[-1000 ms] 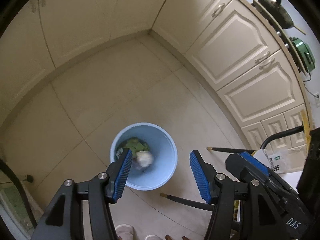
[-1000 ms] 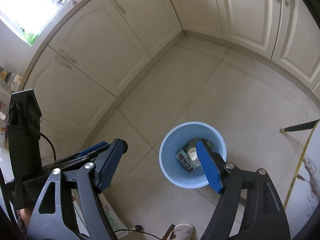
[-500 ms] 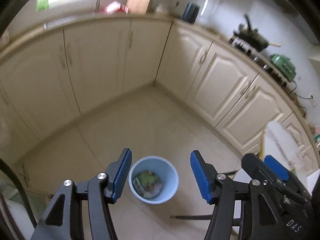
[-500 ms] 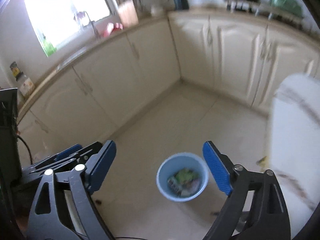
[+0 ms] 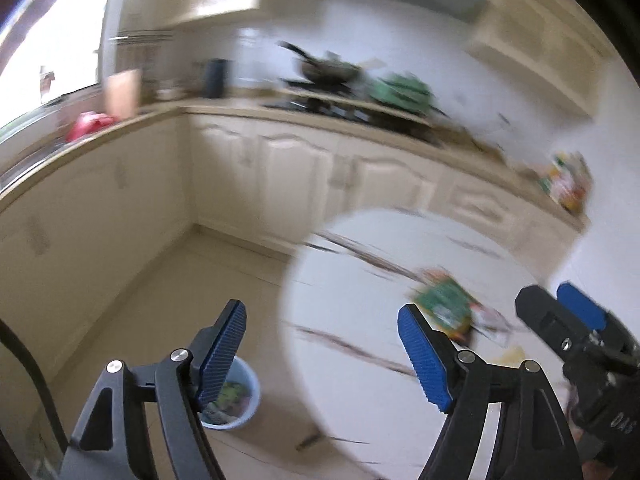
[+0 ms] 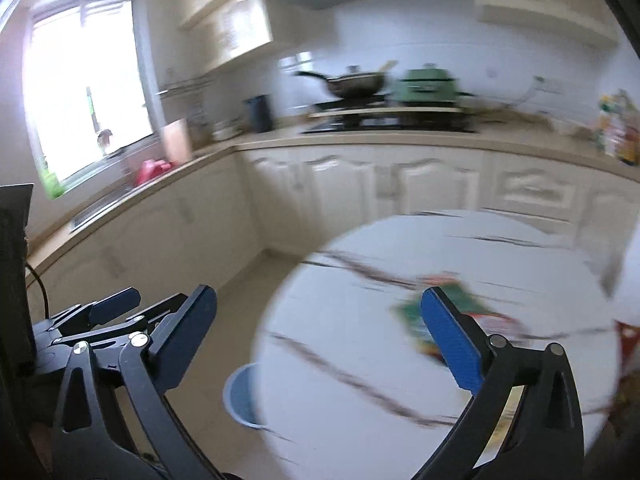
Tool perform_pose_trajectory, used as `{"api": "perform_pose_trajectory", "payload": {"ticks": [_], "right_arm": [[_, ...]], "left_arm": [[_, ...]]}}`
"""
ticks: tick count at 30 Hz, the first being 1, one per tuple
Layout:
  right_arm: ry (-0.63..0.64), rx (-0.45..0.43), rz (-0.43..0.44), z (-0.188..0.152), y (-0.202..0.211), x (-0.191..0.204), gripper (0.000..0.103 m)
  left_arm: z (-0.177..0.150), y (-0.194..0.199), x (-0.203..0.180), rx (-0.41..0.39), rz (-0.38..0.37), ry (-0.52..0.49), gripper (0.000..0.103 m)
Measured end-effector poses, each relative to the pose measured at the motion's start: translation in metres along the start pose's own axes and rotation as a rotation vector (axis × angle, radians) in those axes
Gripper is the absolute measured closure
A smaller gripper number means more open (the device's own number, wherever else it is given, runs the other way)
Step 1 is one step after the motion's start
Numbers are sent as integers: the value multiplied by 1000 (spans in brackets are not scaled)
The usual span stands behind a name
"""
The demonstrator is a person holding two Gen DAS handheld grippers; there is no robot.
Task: Collect trash
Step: 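Move both tools back over the table toward the green packet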
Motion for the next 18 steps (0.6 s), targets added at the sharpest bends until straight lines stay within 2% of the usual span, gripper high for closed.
{"api": "perform_pose_trajectory", "payload": {"ticks": [1,4,5,7,9,11,18], "right_arm": [[-16,-2,-34,-1,8,-23,1],[-70,10,-110,-5,22,-84,0],[-102,15,-138,-9,26,-107,0],[-146,33,-176,-14,29,-139,0],[-172,43,-192,-21,30,-160,0],[-194,62,-204,-32,30,-186,0],[-227,102,-218,-46,18,-227,0]], "left_arm": [[-2,-10,-25,23,-27,-32,28],[6,-39,-55,68,-67,-91,28],[6,-54,-72,99,-110,-110,28],[8,-78,-79,143,-114,-131,28],[10,-104,-94,176,-109,-175,28],[5,-113,-105,210,-117,-197,28],[16,-198,-127,260,-107,-246,28]]}}
Point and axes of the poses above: each gripper's, at about its wrist camera, not at the fingertips, and y roughly against the way its jaws point, x to its left, z to its top, the point moved 5 cm from there along -y, roughly the way its jaws point, and after that the axes turned 6 degrees about -y, right-handed, at the moved point
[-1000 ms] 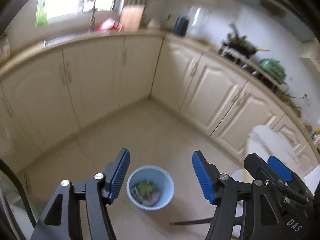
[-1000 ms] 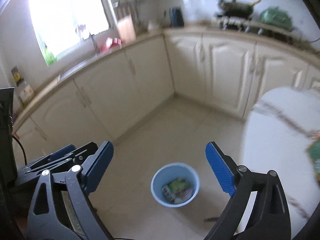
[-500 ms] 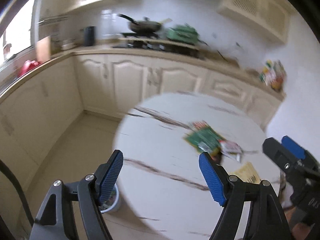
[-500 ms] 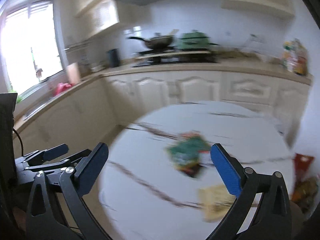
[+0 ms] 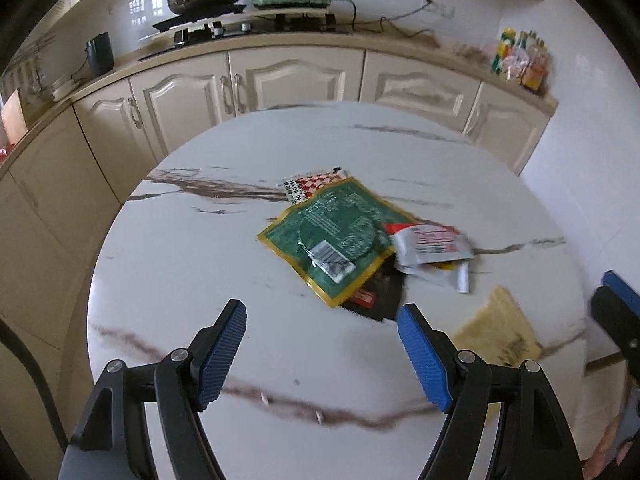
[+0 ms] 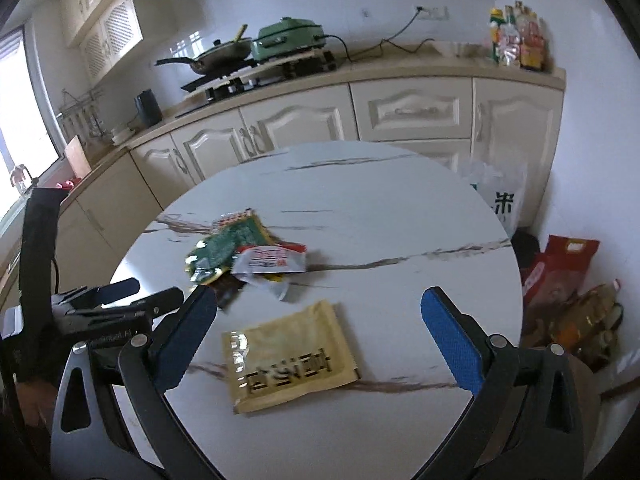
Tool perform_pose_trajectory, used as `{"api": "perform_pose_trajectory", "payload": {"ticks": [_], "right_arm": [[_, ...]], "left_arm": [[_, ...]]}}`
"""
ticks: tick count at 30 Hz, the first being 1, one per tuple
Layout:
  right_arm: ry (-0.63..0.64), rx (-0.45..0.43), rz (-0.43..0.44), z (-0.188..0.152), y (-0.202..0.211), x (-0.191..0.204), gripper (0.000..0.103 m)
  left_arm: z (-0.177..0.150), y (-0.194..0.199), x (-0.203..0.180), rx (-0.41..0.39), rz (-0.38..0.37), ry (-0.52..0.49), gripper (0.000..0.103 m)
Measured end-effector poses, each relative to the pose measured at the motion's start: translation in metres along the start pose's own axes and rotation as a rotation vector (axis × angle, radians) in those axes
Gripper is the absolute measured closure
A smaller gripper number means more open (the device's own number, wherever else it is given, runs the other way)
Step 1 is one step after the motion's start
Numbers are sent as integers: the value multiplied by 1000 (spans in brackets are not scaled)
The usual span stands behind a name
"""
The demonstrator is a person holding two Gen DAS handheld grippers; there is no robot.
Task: Collect trash
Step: 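Move both tools back over the table toward the green packet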
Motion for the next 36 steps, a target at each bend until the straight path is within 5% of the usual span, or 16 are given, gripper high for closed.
{"api": "perform_pose_trajectory", "payload": {"ticks": [12,26,30,36], "right_arm": [[-34,53,28,5,-43,-16,0],[-24,74,35,11,-59,-13,0],[5,94,36,11,-67,-7,0],[60,105,6,15,-78,2,0]], "left_arm": [[10,-62,-21,-1,80,-213,28],[23,-92,21,19,91,-51,27],[20,-91,30,42,62,-2,29],[14,-79,12,21,-87,-40,28]]}}
Point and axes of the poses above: each gripper's, at about its wrist camera, not at the fingertips, and y roughly against the way its jaws point, x to its left, z to its top, the point moved 5 cm from there along -y, roughly the way its jaws point, and after that the axes turned 6 degrees about -y, right-handed, at the moved point
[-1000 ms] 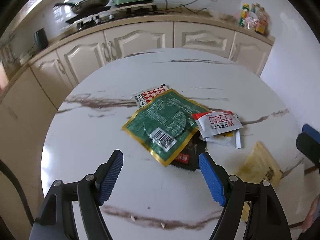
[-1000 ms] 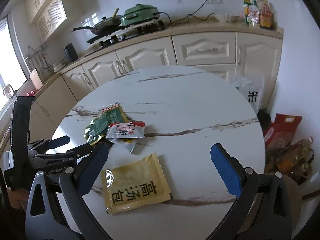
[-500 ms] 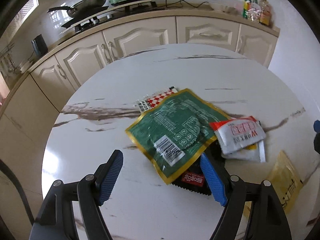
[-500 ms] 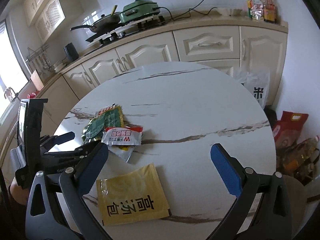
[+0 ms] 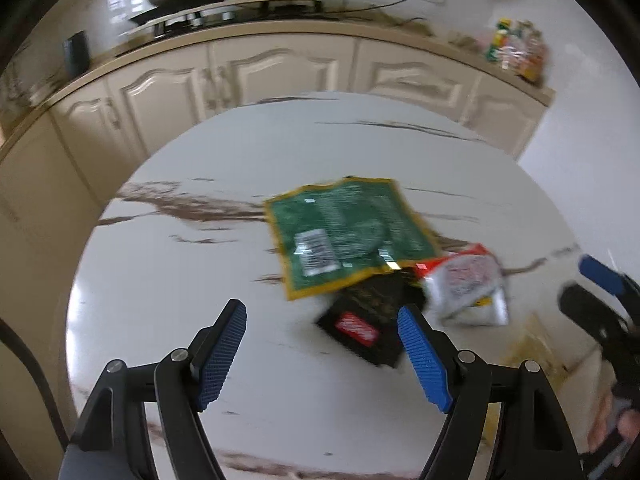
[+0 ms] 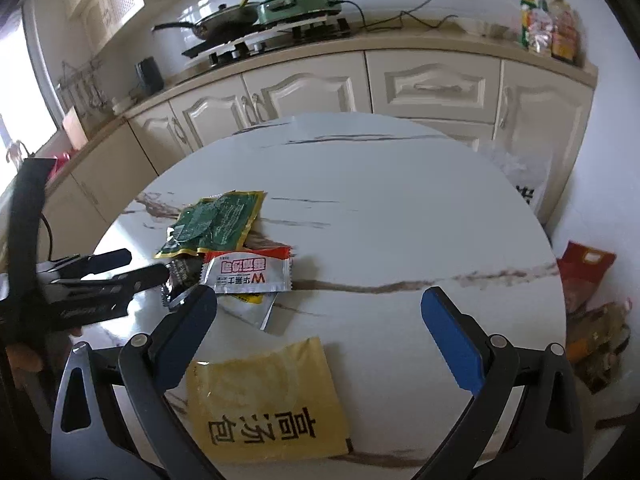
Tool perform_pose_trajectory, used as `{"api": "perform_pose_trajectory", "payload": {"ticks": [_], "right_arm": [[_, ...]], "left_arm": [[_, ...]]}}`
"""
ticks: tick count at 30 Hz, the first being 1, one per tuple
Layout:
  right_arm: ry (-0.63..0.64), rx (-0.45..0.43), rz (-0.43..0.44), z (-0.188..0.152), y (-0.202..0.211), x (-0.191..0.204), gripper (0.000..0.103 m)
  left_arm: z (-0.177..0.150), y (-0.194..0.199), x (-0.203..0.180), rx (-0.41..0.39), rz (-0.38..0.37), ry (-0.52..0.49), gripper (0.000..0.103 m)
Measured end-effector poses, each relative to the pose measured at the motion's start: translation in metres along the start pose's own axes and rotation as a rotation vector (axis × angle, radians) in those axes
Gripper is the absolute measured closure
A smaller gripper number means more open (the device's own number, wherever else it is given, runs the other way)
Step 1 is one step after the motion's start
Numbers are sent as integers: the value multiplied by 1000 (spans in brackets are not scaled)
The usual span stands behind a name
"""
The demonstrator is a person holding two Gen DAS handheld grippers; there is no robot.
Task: Collect trash
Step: 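Move both tools back over the table toward the green packet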
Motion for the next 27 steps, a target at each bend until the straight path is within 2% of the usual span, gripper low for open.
{"api": "perform_pose_trajectory", "payload": {"ticks": [5,7,12,13,16,19,22,27], "right_arm": [[-57,-6,17,6,2,-14,0],[-54,-3,15,5,3,-16,0],[-56,17,24,1,-2,-18,0],[-53,21,25,1,-3,-18,0],[-44,26,27,1,-4,-17,0],[-24,31,19,5,-8,-15,0],[6,44,17,8,-15,-9,0],[92,86,23,12,-31,5,0]], "left_arm": [[-7,-18,-21,55,-14,-87,28],[-5,-23,-22,41,26,-107,27],[5,-36,-34,28,15,-130,21],[5,-37,-36,24,8,-139,25],[4,-34,-37,6,-16,-149,64],[0,-29,-27,1,-27,-141,88],[-9,-19,-15,-10,-61,-102,95],[-25,-4,4,-21,-73,-56,97]]}}
Point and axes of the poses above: each gripper's, at about its wrist camera, not at the fingertips, and y roughly against the way its jaws point, x to its left, z to its top, the point moved 5 cm from there along -y, roughly the way its jaws point, and after that the axes turned 6 degrees about -y, right-handed, at the moved point
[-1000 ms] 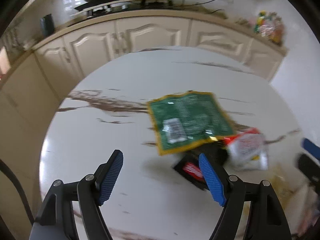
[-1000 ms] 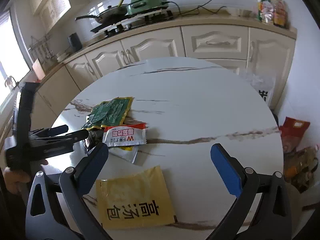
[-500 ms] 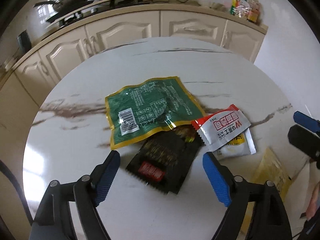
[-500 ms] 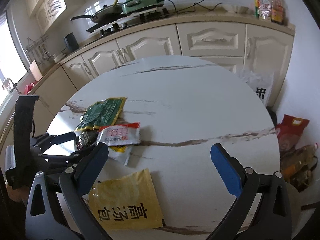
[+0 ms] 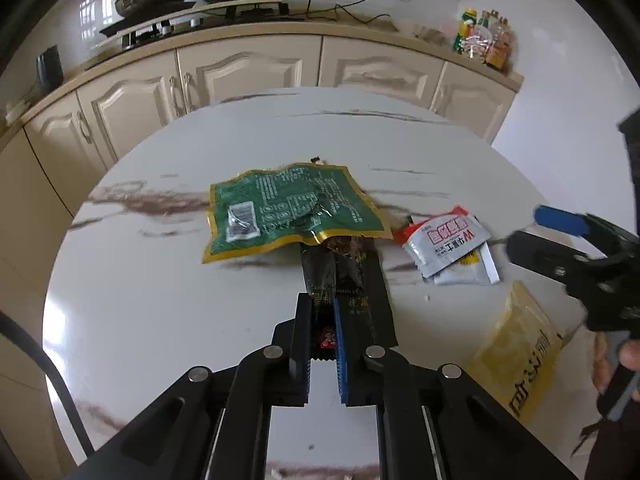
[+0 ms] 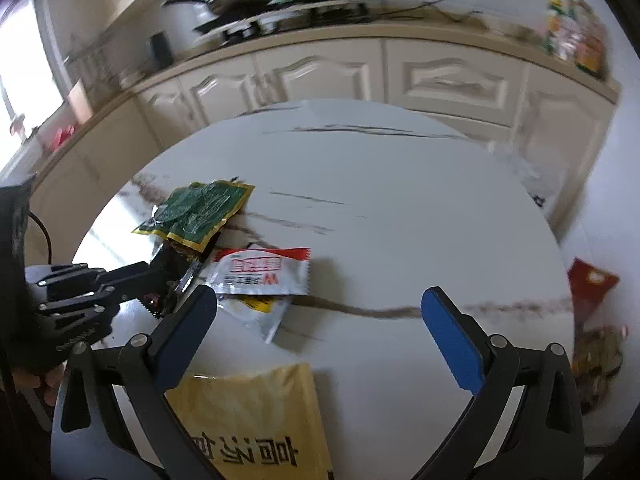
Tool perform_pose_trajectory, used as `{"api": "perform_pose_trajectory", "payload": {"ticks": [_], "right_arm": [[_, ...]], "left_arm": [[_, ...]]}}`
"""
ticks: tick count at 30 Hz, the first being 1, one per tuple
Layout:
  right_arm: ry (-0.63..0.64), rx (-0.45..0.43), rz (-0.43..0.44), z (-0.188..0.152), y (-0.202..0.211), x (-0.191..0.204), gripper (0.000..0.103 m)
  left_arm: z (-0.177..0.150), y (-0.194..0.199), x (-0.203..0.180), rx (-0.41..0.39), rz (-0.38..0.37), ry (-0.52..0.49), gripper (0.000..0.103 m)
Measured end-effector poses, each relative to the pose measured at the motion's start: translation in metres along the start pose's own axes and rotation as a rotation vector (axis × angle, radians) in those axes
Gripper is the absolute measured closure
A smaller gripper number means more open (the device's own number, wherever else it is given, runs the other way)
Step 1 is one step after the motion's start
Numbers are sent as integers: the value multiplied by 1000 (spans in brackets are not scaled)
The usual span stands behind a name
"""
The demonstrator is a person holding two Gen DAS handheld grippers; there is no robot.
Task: Collect trash
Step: 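Move both tools back over the table toward the green packet, then close the left tool on the black packet and lift it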
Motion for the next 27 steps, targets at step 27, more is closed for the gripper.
{"api": "perform_pose_trajectory", "payload": {"ticks": [27], "right_arm": [[209,93,-29,7,-57,50,40]], "left_arm": [[-62,98,45,-31,-93,140,100]]}}
Point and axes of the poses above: each gripper's, at about its wrist camera, not at the fingertips, and y roughly against the way its jaws point, x to its left, z to its top, the point moved 5 cm from there along -y, roughly the way its jaws point, and after that the axes turned 6 degrees about -y, right-handed, at the moved point
